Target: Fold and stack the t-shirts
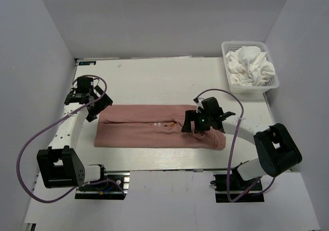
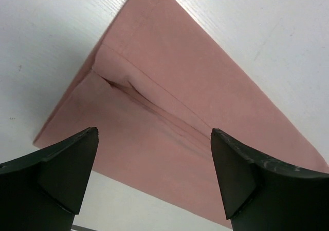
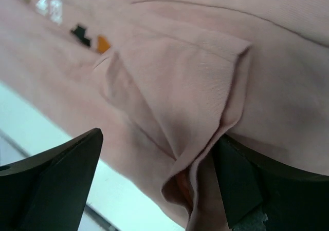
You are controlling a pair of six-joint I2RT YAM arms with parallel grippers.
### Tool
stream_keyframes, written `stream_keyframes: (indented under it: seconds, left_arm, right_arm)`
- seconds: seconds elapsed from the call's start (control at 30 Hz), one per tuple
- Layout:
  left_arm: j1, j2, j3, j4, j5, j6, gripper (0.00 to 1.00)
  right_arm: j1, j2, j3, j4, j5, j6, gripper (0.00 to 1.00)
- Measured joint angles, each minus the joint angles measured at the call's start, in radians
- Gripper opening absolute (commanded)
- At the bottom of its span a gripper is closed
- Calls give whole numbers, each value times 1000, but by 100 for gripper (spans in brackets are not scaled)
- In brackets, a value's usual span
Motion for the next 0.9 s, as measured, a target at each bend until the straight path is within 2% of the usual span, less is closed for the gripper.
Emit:
stream_keyframes:
  seconds: [0.2, 0.7, 0.9]
  left_arm:
    - [0, -22, 0, 7, 5, 2, 100]
    - [0, -10, -9, 28, 26, 5, 100]
    - [0, -10, -29, 29, 27, 5, 100]
  right_arm:
    - [79, -49, -47, 34, -110, -40, 90]
    - [236, -207, -120, 47, -43, -184, 90]
    - [296, -141, -114, 112, -67, -210, 90]
